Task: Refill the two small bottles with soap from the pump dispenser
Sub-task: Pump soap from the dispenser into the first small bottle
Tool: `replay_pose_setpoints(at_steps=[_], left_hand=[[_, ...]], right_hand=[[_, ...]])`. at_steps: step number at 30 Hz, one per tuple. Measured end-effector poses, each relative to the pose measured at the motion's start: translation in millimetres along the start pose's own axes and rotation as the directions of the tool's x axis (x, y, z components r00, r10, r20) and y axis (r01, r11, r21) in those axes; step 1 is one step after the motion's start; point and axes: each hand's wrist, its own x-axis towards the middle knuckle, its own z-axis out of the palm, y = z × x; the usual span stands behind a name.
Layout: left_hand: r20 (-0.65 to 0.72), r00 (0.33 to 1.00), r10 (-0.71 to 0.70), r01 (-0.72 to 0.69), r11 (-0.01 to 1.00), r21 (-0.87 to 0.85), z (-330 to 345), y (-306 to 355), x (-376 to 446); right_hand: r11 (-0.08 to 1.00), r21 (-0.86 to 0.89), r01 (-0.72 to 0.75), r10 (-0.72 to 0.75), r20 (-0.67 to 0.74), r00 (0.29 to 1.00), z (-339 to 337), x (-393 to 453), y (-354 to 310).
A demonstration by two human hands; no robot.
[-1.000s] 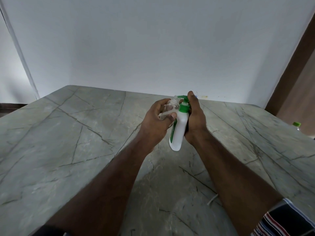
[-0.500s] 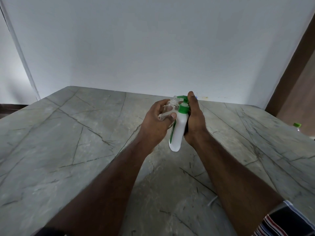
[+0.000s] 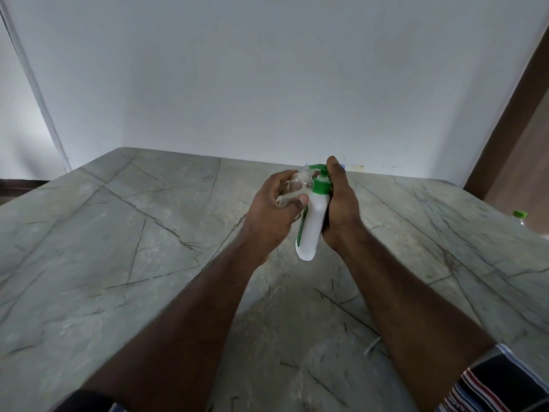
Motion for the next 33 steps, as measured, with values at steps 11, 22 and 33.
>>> replay_pose_setpoints(at_steps=[11,22,33], left_hand=[[-0.008,1.0,0.002,-0.002,1.0,-0.01,1.4,-1.5,1.6],[-0.009,1.0,-0.001,0.001,1.0,-0.01,2.6,0.1,1.1],[-0.025,1.0,0.002,-0.002,1.0,0.03,1.7,-4.9,2.6]], right_hand=[[0.999,0.039,-0.035,0.035,-0.023,0.999,-0.5,0.6,-2.7],[1.0,0.013,-0.007,0.007,-0.021,1.0,0.3,1.1,-1.3],[1.0,-0.024,-0.014,0.013,-0.04,0.999,1.5,-2.2,-3.4]])
